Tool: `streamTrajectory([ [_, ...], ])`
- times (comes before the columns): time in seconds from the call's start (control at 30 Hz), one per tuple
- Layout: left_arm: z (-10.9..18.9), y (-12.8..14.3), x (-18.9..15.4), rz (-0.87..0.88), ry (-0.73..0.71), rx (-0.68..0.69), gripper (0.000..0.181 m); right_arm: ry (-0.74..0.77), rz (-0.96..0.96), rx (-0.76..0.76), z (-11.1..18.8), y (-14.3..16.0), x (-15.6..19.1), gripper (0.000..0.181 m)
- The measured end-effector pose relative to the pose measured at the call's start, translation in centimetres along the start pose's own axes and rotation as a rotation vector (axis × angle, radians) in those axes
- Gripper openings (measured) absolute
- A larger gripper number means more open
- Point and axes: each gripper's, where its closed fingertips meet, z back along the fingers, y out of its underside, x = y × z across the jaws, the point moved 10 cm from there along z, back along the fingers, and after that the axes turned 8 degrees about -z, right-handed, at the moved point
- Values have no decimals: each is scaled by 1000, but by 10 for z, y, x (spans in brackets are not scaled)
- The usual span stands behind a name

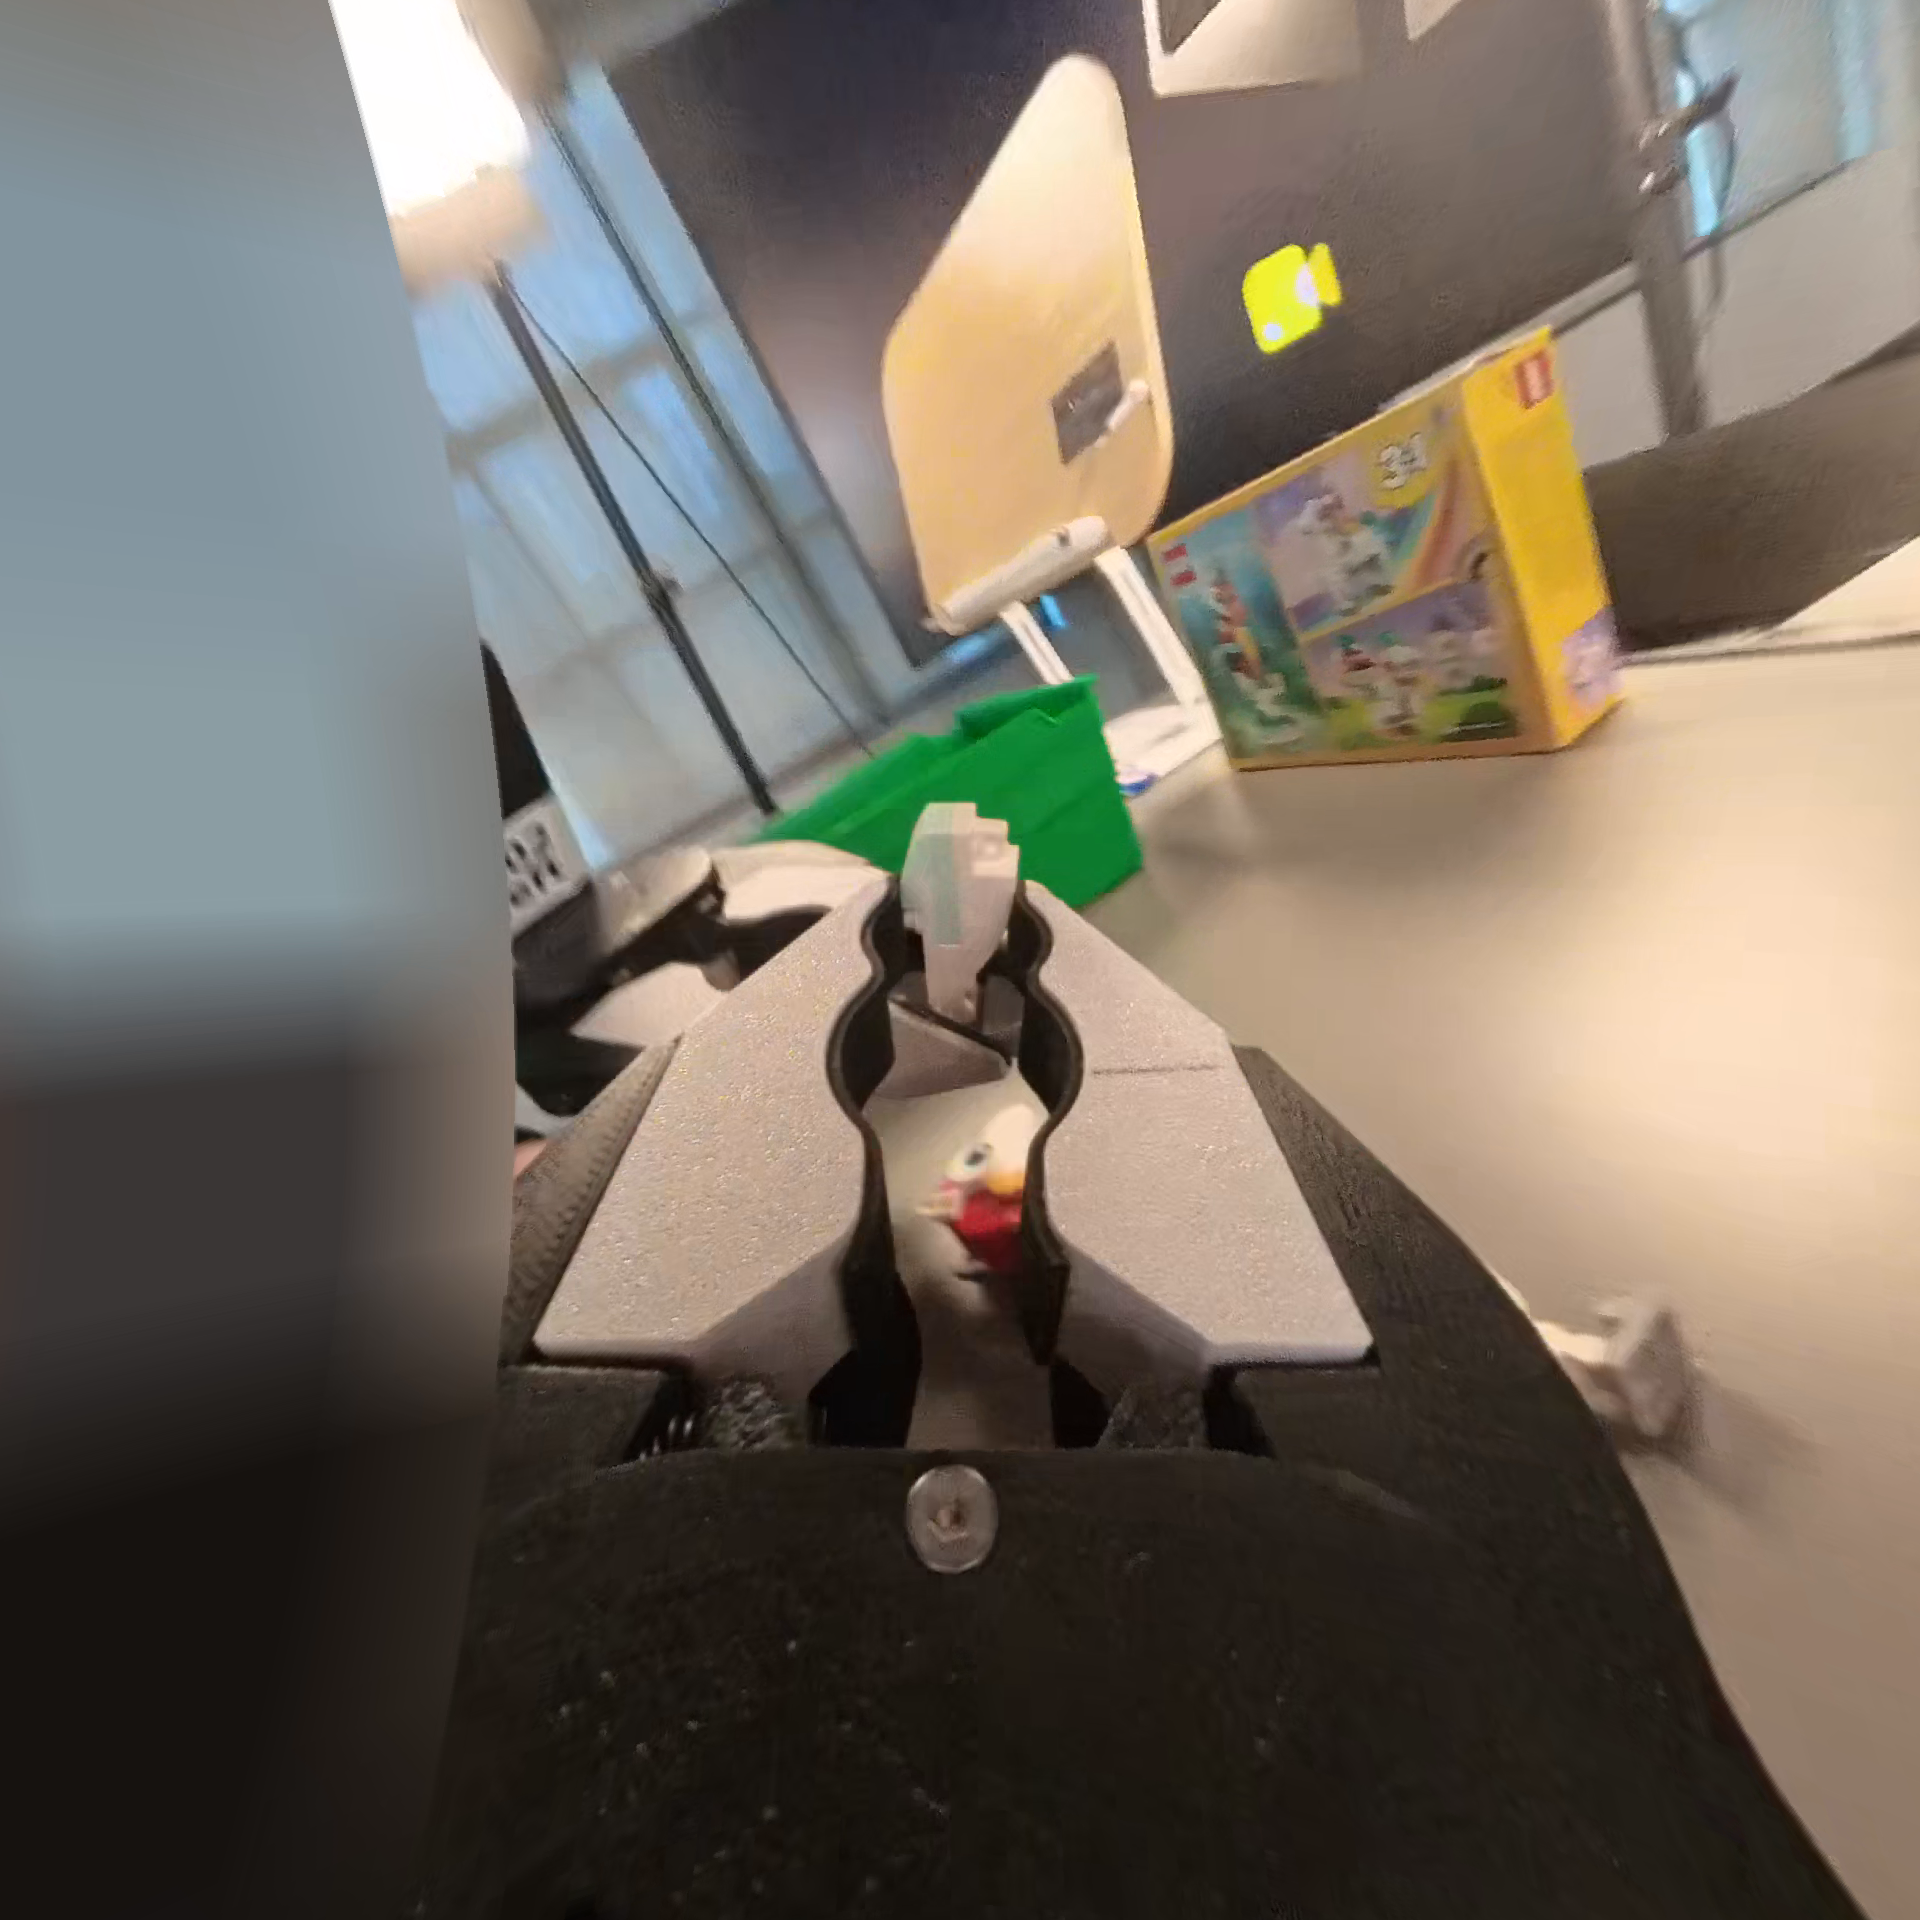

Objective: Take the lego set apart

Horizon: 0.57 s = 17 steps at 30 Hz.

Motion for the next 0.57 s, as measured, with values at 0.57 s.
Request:
streamTrajectory([
  [0.57,10,-4,4,-83,-7,-74,18,-65,-167,-90,0,1,5,17],
])
